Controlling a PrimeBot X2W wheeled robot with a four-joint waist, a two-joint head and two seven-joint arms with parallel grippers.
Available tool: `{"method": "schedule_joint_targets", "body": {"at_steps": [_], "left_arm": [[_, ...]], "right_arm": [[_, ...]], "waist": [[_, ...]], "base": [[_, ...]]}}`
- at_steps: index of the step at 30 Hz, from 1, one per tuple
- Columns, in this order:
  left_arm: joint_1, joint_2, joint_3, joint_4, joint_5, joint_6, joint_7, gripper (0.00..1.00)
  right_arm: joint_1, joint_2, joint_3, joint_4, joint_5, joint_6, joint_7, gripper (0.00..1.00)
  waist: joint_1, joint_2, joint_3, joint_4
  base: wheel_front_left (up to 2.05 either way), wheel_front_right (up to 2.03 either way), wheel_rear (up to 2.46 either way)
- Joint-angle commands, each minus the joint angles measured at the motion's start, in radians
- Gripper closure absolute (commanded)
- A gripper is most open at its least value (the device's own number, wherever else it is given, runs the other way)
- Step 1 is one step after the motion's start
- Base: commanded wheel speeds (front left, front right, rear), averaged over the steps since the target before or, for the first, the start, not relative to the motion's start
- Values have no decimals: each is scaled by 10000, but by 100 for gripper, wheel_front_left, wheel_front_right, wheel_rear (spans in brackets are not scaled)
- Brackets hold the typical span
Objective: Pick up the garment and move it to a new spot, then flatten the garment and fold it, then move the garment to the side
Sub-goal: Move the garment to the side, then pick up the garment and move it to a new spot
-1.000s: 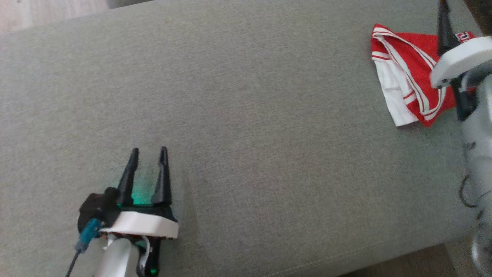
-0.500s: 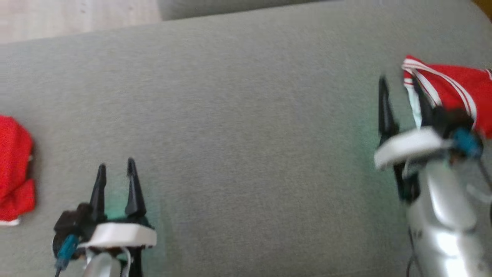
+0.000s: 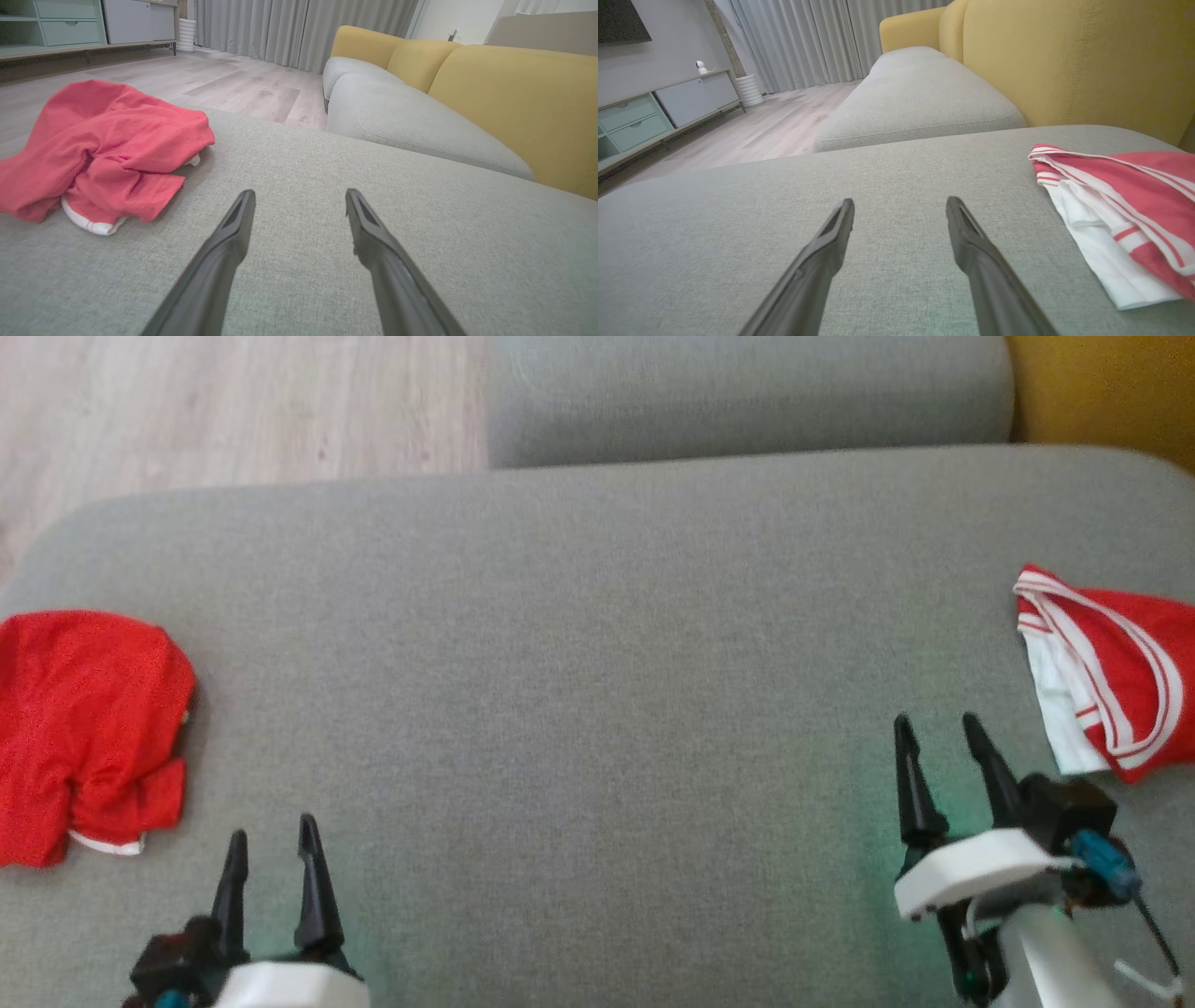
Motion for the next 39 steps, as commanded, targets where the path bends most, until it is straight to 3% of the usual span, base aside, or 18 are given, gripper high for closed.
{"method": "schedule_joint_targets", "body": {"at_steps": [1,13,18,23,35,39], "left_arm": [[-139,51,267,-369,49,72,-51,0],[88,51,75,-507,0,85,-51,0],[46,51,-77,-416,-50,84,-51,0],[-62,51,-45,-356,-165,192,-51,0],[-7,51,514,-167,-189,329,-51,0],[160,51,811,-133,-310,300,-51,0]], "right_arm": [[-137,11,273,-316,66,-7,-93,0],[114,12,406,-270,251,-7,-93,0],[118,12,690,-273,233,-7,-93,0],[114,12,1218,-361,277,-7,-93,0],[-305,12,2285,-509,485,-7,-93,0],[-495,12,2616,-476,552,-7,-93,0]], "waist": [[2,0,-222,72],[2,0,-292,102],[2,0,-205,412],[2,0,35,1394],[2,0,541,4741],[2,0,679,5225]], "base": [[0,0,0],[0,0,0],[0,0,0],[0,0,0],[0,0,0],[0,0,0]]}}
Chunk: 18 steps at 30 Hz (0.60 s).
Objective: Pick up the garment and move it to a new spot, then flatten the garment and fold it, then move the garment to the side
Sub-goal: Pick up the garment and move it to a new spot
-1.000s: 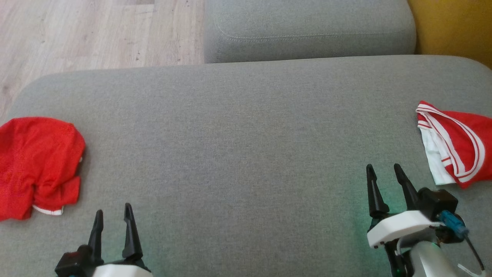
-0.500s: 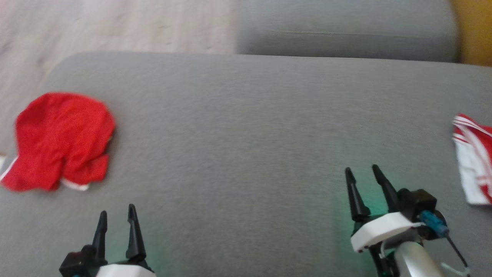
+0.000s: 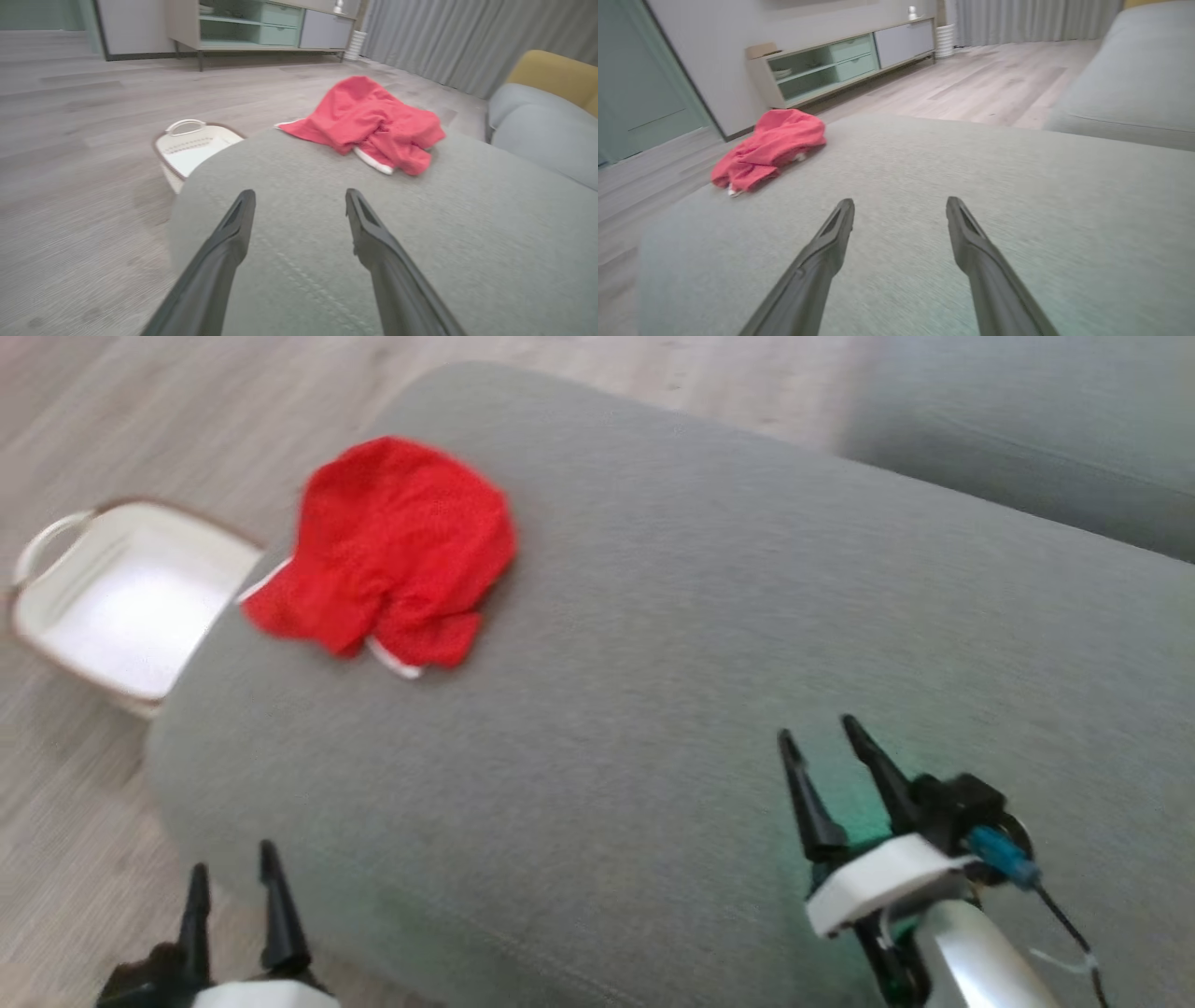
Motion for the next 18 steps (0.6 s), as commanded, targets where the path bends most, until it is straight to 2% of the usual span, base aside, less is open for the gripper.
{"method": "schedule_joint_targets", "body": {"at_steps": [1,5,9,13,18], "left_arm": [[-109,43,483,-275,-91,14,-53,0],[-98,43,717,-291,-144,-60,-53,0],[-535,46,1235,-6,156,-483,-53,0],[-1422,285,1758,228,513,-823,-53,0],[-2923,654,2214,722,228,-972,-53,0]], "right_arm": [[-536,-5,423,-265,62,-7,-93,0],[-826,-5,731,-157,69,-7,-93,0],[-973,-5,782,-273,46,-7,-93,0],[-1044,-5,592,-595,-233,-7,-93,0],[-1355,-5,454,-1016,-638,-7,-93,0]], "waist": [[0,0,336,596],[0,0,510,636],[0,0,679,601],[0,0,1053,464],[0,0,1713,-19]], "base": [[0,0,0],[0,0,0],[0,0,0],[0,0,0],[0,0,0]]}}
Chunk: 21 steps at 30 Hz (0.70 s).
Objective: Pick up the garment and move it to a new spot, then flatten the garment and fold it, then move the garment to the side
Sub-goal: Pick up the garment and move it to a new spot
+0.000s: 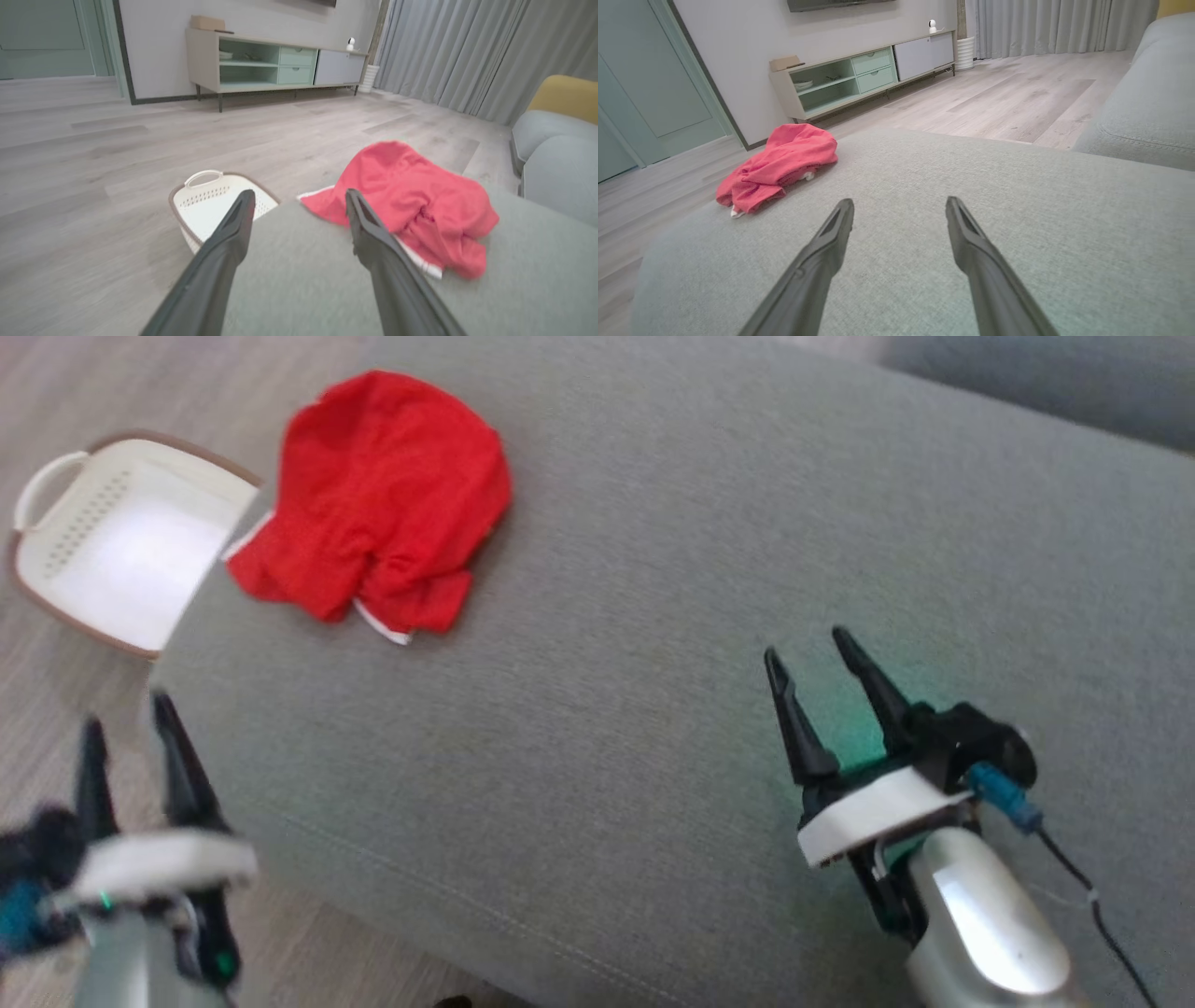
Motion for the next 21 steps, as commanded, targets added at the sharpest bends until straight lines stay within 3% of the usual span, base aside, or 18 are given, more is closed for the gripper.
{"method": "schedule_joint_targets", "body": {"at_steps": [1,7,9,16,21], "left_arm": [[-696,479,419,-111,-118,-45,-53,0],[-2026,1215,-308,585,-765,-57,-53,0],[-2759,1754,-955,1296,-1401,-58,-53,0],[-4206,2664,-2541,3220,-2862,-60,109,0],[-4840,3084,-3352,4395,-3872,-60,835,0]], "right_arm": [[-403,3,176,-445,-154,-7,-93,0],[-793,-33,112,-875,-391,-7,-93,0],[-974,-106,48,-1039,-475,-7,-93,0],[-1317,-286,-73,-1419,-589,-7,-93,0],[-1435,-353,-246,-1686,-653,-7,-93,0]], "waist": [[-2,0,452,-409],[-2,0,1136,-960],[-2,0,1521,-1283],[-2,0,2256,-1916],[-2,0,2630,-2244]], "base": [[0,0,0],[0,0,0],[0,0,0],[0,0,0],[0,0,0]]}}
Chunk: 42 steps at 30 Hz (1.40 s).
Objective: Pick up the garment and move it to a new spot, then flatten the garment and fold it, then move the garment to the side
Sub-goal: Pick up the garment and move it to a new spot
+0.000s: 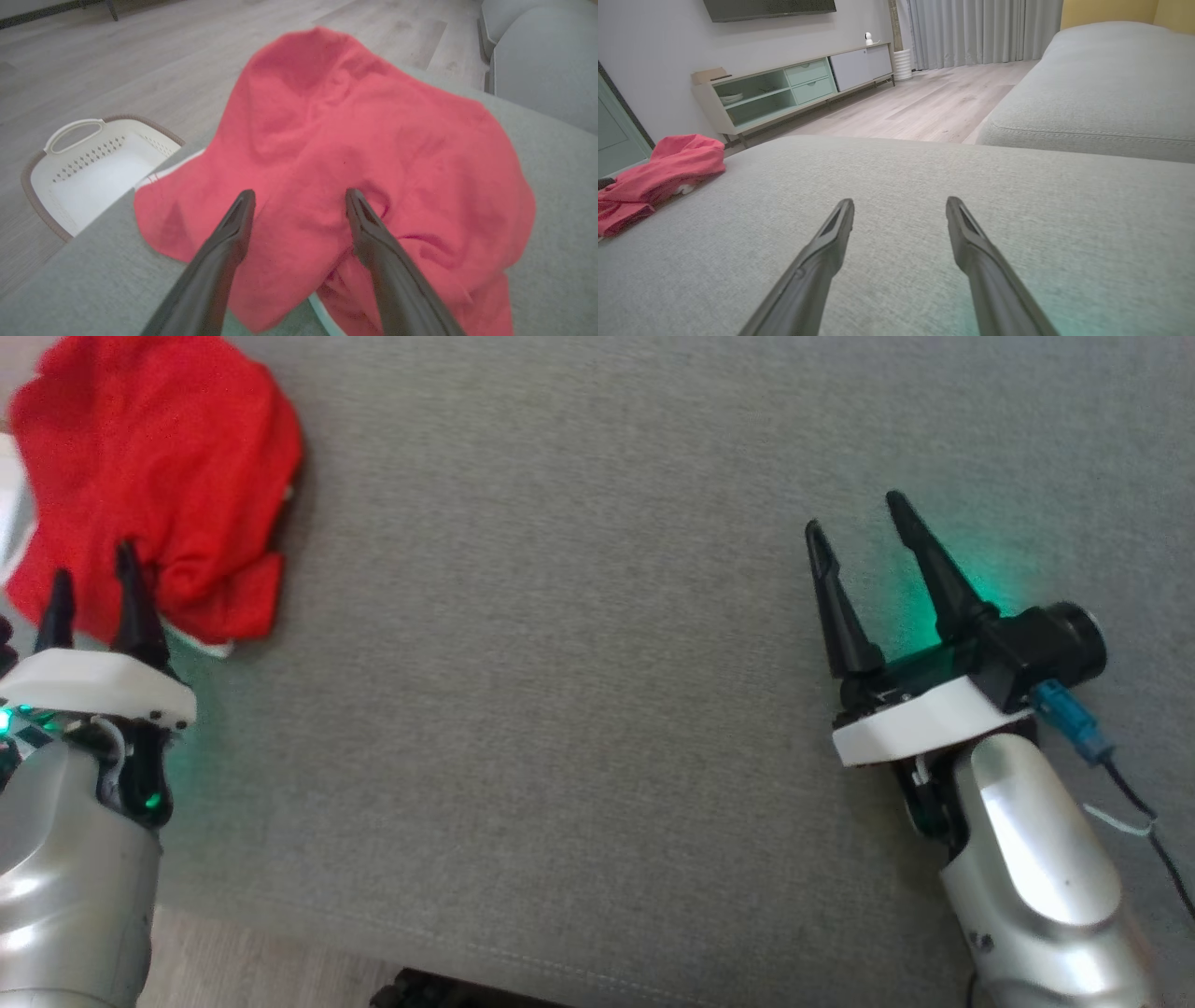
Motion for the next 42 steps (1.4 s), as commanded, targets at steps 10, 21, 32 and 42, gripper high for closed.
{"method": "schedule_joint_targets", "body": {"at_steps": [10,21,32,42], "left_arm": [[-534,1121,-724,640,-1126,18,21,100],[-1306,2510,-2045,-529,-486,18,-947,100],[-2189,2383,-3365,-2884,376,18,-987,100],[-1982,272,-4970,-4918,556,18,-989,100]], "right_arm": [[-216,89,-69,-447,-41,-7,-74,0],[220,422,-449,-326,672,-7,-74,0],[310,438,-229,-300,1618,-7,-74,0],[755,439,-137,-172,1877,-7,-74,0]], "waist": [[-3,1,202,-453],[-3,1,-1004,-1250],[-3,1,-1759,-2839],[-3,1,-2389,-4366]], "base": [[0,0,0],[0,0,0],[0,0,0],[0,0,0]]}}
